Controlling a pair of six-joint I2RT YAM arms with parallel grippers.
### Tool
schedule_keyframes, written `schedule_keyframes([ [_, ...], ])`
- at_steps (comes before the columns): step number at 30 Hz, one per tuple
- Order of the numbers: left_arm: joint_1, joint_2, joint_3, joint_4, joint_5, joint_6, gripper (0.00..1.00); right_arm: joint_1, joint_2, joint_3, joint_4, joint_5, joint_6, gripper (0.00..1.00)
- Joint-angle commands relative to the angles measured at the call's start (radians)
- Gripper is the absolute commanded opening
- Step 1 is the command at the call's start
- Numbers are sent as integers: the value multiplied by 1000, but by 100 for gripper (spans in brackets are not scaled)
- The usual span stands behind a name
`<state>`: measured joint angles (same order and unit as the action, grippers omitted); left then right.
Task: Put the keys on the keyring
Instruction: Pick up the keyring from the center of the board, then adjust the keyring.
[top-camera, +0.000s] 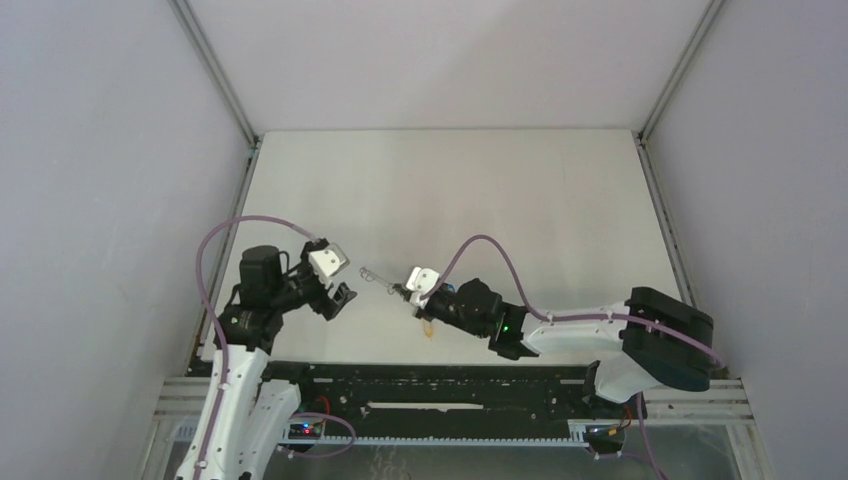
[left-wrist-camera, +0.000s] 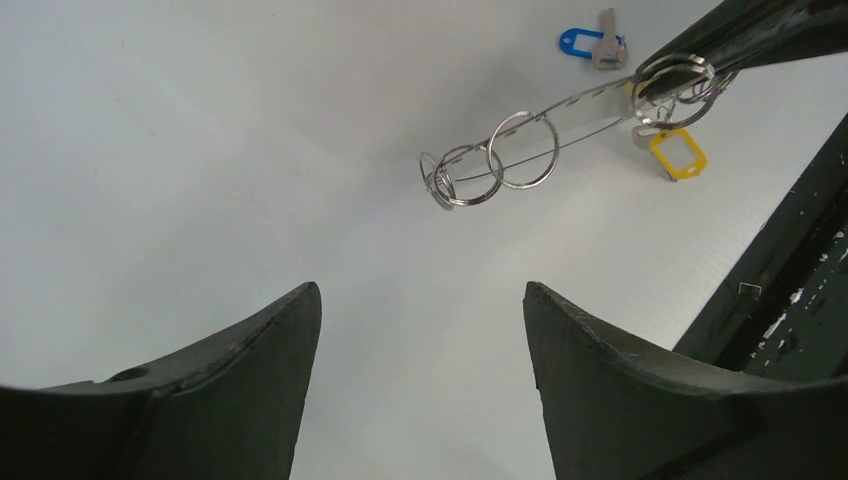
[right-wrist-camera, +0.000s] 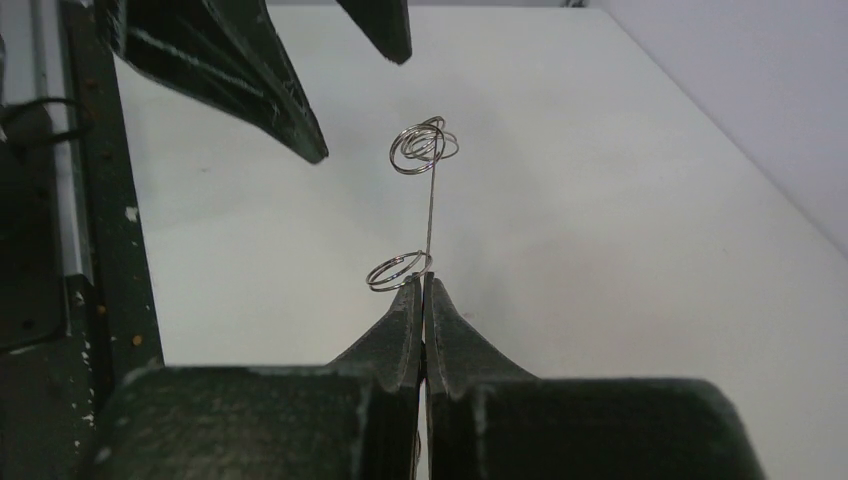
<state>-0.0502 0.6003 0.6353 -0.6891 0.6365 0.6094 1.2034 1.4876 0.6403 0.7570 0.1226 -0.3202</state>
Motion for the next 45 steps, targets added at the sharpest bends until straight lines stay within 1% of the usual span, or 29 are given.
schedule_keyframes([
  [1,6,-13,-34,148,73,-20,80,-22,-76,-1,36,-72,91,0],
  [3,6,-21,-54,201,92,-37,81,-30,-83,-1,34,-98,107,0],
  [6,2,-27,-68,301,104,-100,81,-33,-84,-1,39,-112,124,0],
  [10,-3,-13,-63,339,124,-122,76,-43,-91,0,46,-153,151,0],
  [12,-5,-7,-64,336,136,-115,72,-46,-96,0,56,-167,163,0],
  [15,-4,0,-60,253,196,-23,66,-52,-107,0,62,-178,186,0],
  [17,-5,4,-54,201,224,15,66,-57,-118,-1,61,-186,201,0],
  [20,-5,2,-49,181,234,22,66,-59,-127,0,60,-197,212,0],
  [24,-6,5,-34,155,238,46,62,-60,-136,0,55,-201,218,0],
  [26,-6,5,-27,145,239,53,55,-60,-141,0,50,-206,219,0],
  [27,-6,6,-24,147,238,51,48,-62,-144,1,48,-208,221,0],
  [28,-6,5,-18,155,237,40,43,-61,-146,0,45,-209,220,0],
  [32,-6,5,20,166,259,-5,33,-61,-150,0,26,-214,225,0],
  [33,-6,7,34,165,275,-16,28,-62,-150,-1,23,-218,227,0],
  [37,-6,10,89,85,365,-6,2,-68,-154,-1,20,-248,239,0],
  [41,-8,18,131,-36,420,51,0,-84,-161,-3,23,-280,256,0],
  [45,-10,16,147,-76,416,84,0,-91,-165,-7,24,-300,263,0],
])
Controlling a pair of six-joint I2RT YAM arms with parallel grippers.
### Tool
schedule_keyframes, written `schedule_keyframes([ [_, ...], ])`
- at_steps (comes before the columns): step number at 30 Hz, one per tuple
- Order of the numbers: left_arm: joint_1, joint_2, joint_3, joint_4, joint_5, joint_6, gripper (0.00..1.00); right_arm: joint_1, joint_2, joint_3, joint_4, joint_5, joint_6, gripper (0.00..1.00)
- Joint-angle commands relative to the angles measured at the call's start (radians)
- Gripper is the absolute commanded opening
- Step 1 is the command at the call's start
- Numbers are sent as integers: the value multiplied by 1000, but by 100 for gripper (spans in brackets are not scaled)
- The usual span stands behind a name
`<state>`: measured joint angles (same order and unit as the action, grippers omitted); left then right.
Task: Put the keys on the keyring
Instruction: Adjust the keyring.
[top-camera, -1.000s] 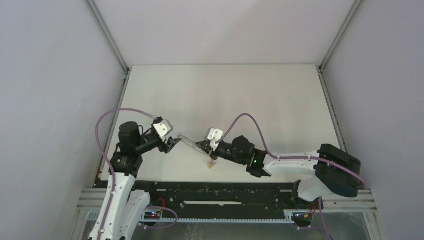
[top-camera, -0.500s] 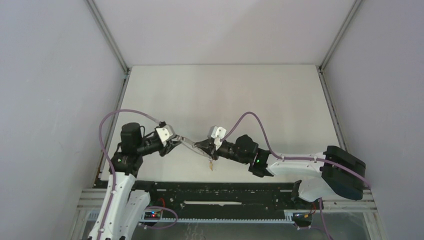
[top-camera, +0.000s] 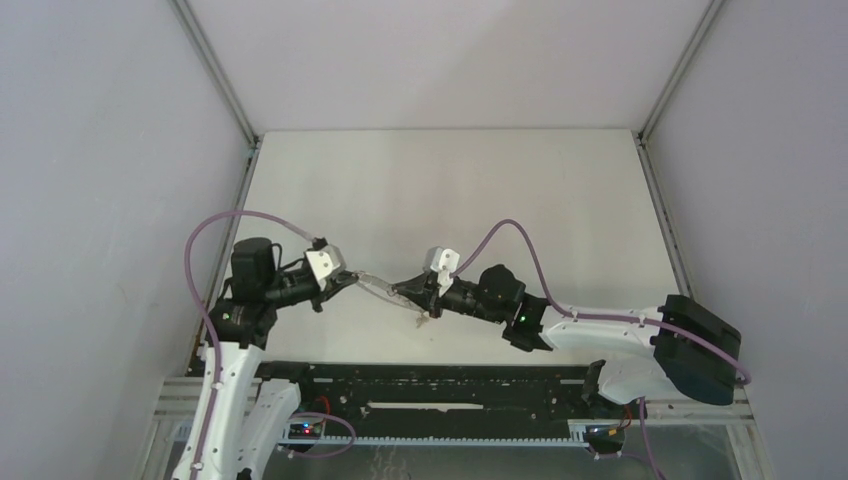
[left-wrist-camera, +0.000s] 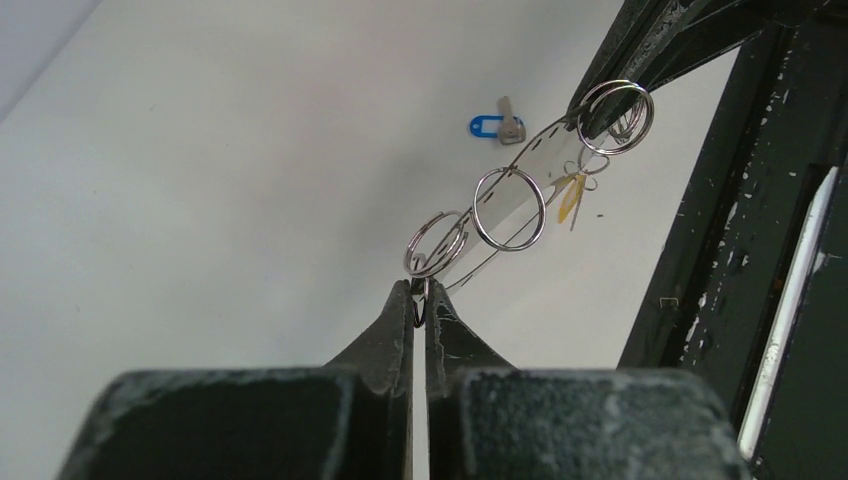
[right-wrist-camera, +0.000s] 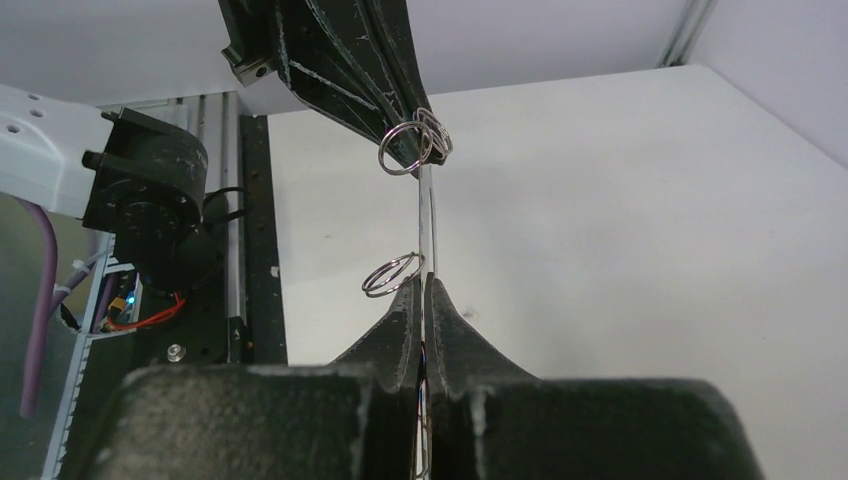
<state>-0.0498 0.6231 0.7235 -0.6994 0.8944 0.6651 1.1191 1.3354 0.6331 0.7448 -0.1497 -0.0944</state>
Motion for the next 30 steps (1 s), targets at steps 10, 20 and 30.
schedule_keyframes([
  [10,-14,-12,99,-41,105,105,0,-19,-5,3,40,-113,78,25],
  [20,-163,-13,156,-153,-23,415,0,-84,-5,266,-399,-347,-5,61],
  [30,-236,22,197,-230,-134,509,0,-72,-15,439,-784,-410,-198,59],
])
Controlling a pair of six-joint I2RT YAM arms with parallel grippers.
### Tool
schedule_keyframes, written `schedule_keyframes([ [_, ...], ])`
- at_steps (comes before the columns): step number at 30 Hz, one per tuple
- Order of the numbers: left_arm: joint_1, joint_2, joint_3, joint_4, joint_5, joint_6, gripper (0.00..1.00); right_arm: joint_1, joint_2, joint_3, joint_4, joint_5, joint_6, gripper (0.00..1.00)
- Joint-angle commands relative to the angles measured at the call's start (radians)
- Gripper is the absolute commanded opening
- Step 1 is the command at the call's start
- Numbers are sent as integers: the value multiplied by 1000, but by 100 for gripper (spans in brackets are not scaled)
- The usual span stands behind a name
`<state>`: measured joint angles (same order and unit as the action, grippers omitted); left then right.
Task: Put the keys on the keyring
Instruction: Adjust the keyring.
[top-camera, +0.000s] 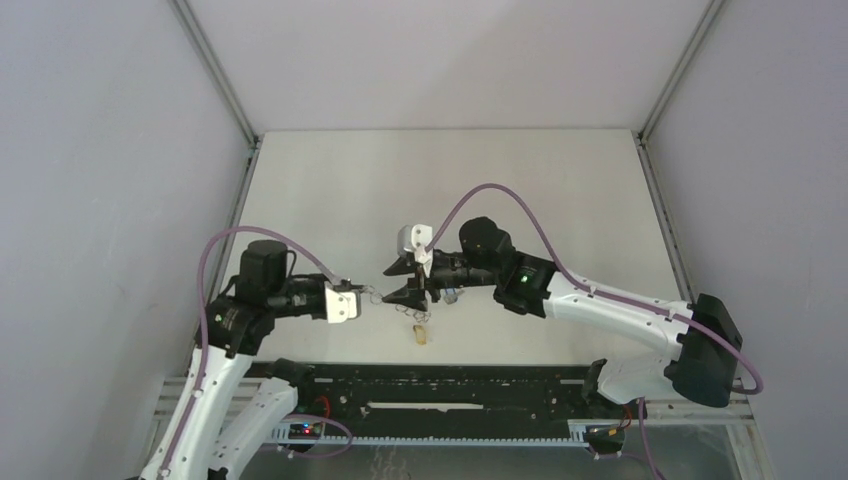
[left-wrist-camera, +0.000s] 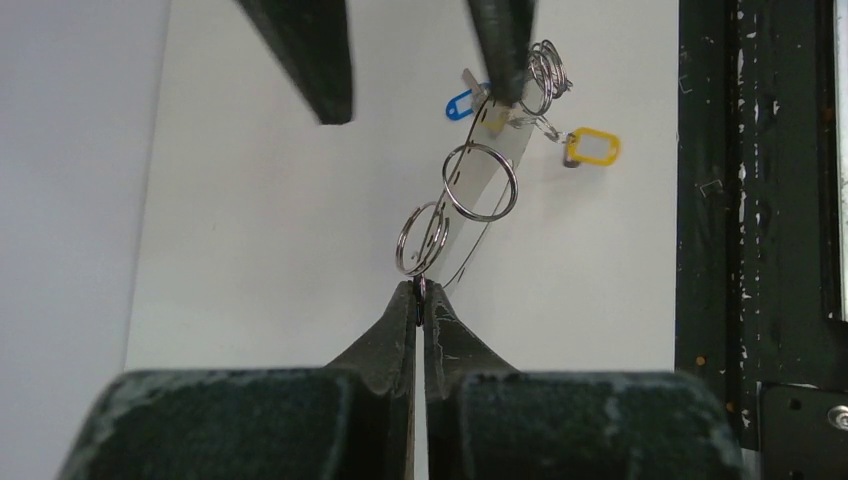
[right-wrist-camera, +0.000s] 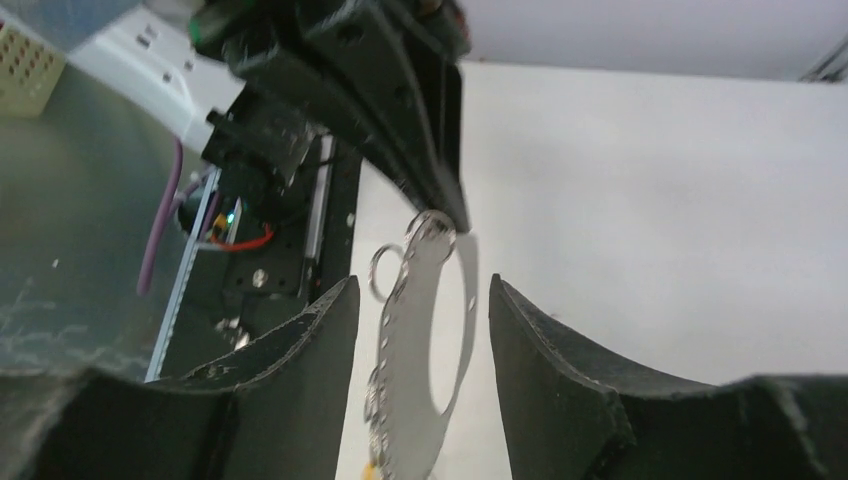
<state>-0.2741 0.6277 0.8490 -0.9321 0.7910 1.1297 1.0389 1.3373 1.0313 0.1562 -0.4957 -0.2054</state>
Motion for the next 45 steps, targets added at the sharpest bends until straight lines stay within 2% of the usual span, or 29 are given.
schedule_keyframes([
  [1,-17,19,74,3,-39,45,0,12,-15,49,-221,-68,-90,59],
  [4,-39,15,73,19,-76,37,0,42,12,88,-275,-26,-108,60],
  [7,-66,13,81,30,-95,30,0,70,49,115,-275,80,-115,57],
  [14,-92,16,117,33,-100,17,0,89,87,141,-227,225,-91,33],
  [16,-93,17,129,45,-90,-2,0,97,88,141,-228,266,-101,18],
  [17,-94,15,134,52,-85,-11,0,99,84,140,-229,299,-104,4],
  [18,-94,16,139,59,-81,-28,0,101,78,140,-225,331,-102,0],
  [19,-94,15,140,71,-76,-49,0,100,65,128,-205,352,-96,0],
  [20,-94,14,142,87,-74,-80,7,101,42,105,-157,367,-92,0],
  [22,-94,17,144,120,-70,-150,41,98,-13,24,-31,368,-79,0],
  [23,-94,18,147,130,-66,-181,46,98,-35,-7,15,372,-71,0],
  [28,-94,-21,103,270,-100,-406,49,107,-108,-106,127,377,-49,0],
  [31,-95,-77,47,353,-101,-473,48,107,-134,-129,140,380,-26,0],
  [38,-95,-136,-20,384,-24,-490,49,108,-161,-142,168,395,26,0],
  [45,-104,-202,-114,673,-163,-423,49,108,-158,-142,210,410,90,0],
])
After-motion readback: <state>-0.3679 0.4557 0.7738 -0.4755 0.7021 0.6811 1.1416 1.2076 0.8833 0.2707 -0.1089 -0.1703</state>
